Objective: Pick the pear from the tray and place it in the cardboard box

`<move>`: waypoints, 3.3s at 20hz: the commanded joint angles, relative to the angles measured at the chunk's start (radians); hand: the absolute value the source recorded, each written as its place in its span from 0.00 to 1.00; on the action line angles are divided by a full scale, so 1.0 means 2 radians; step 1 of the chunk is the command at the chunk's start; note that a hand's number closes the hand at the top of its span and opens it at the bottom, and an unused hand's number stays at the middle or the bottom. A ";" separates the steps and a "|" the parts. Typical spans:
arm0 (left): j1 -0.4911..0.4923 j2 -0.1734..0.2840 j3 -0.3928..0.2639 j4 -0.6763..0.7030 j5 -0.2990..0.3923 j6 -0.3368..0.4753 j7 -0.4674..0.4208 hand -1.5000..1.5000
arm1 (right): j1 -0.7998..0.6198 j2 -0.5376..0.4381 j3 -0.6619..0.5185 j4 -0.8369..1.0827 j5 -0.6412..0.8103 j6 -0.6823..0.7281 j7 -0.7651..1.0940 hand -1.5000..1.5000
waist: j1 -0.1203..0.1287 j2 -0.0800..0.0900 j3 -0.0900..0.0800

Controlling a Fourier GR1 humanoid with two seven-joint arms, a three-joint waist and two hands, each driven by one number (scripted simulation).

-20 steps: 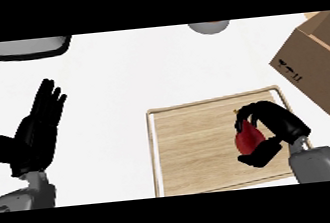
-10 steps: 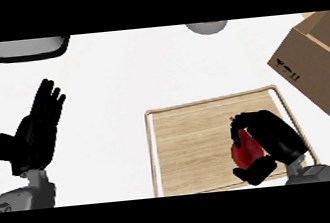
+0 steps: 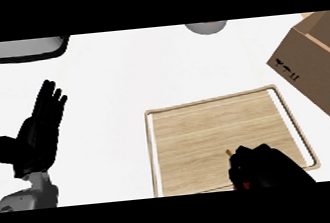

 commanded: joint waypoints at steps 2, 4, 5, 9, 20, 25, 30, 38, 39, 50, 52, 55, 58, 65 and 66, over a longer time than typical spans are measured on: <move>-0.004 0.009 0.011 0.013 0.012 -0.016 -0.008 0.50 | 0.055 -0.006 0.023 -0.157 0.003 0.043 0.043 1.00 | -0.001 0.001 0.000; -0.011 0.008 0.014 0.030 0.009 -0.011 -0.014 0.50 | 0.047 0.048 -0.011 -0.163 -0.038 0.017 0.066 1.00 | -0.004 0.002 0.000; -0.011 0.009 0.017 0.008 0.009 -0.004 -0.002 0.50 | 0.060 0.040 -0.049 -0.169 -0.059 0.008 0.059 1.00 | -0.002 0.001 0.000; -0.020 0.017 0.022 0.024 0.019 -0.016 0.007 0.50 | 0.021 0.089 -0.064 -0.207 -0.043 0.021 0.133 1.00 | 0.001 0.002 0.000; -0.003 0.015 0.019 0.002 0.024 -0.024 -0.002 0.50 | -0.120 0.068 -0.370 -0.111 -0.185 0.107 0.133 1.00 | 0.005 0.002 0.000; 0.001 0.007 -0.002 -0.029 0.000 -0.004 0.025 0.50 | -0.190 0.031 -0.428 0.022 -0.198 0.079 0.099 1.00 | 0.009 0.002 0.000; 0.006 -0.008 -0.011 0.009 -0.005 -0.013 -0.021 0.50 | -0.233 -0.045 -0.461 0.134 -0.151 0.030 0.040 1.00 | 0.010 0.004 0.000; -0.021 0.017 0.031 0.054 0.023 -0.034 -0.033 0.50 | -0.281 -0.080 -0.443 0.367 -0.089 -0.091 -0.068 1.00 | 0.013 0.005 0.000; -0.007 0.018 0.023 0.016 0.021 -0.032 -0.012 0.50 | -0.280 -0.096 -0.450 0.394 -0.096 -0.089 -0.095 1.00 | 0.013 0.004 0.001; -0.013 -0.003 -0.001 0.005 0.008 -0.018 -0.003 0.50 | -0.314 -0.142 -0.396 0.594 -0.014 -0.060 -0.111 0.00 | 0.025 0.009 0.001; -0.007 0.001 0.006 0.032 0.006 -0.025 -0.030 0.50 | -0.325 -0.147 -0.424 0.612 -0.044 -0.083 -0.149 0.00 | 0.018 0.008 0.001; -0.006 -0.004 -0.002 0.004 -0.002 -0.011 -0.008 0.50 | -0.341 -0.118 -0.458 0.607 -0.085 -0.147 -0.188 0.00 | 0.019 0.006 0.002; -0.009 0.000 -0.001 0.012 -0.001 -0.014 -0.008 0.50 | -0.356 -0.110 -0.499 0.602 -0.140 -0.176 -0.242 0.00 | 0.014 0.005 0.002; -0.019 0.019 0.025 0.014 0.015 -0.023 0.000 0.50 | -0.408 -0.130 -0.584 0.676 -0.268 -0.051 -0.239 0.00 | 0.009 0.003 0.001; -0.011 0.014 0.021 0.008 0.019 -0.025 0.001 0.50 | -0.408 -0.112 -0.600 0.686 -0.287 -0.059 -0.235 0.00 | 0.010 0.003 0.001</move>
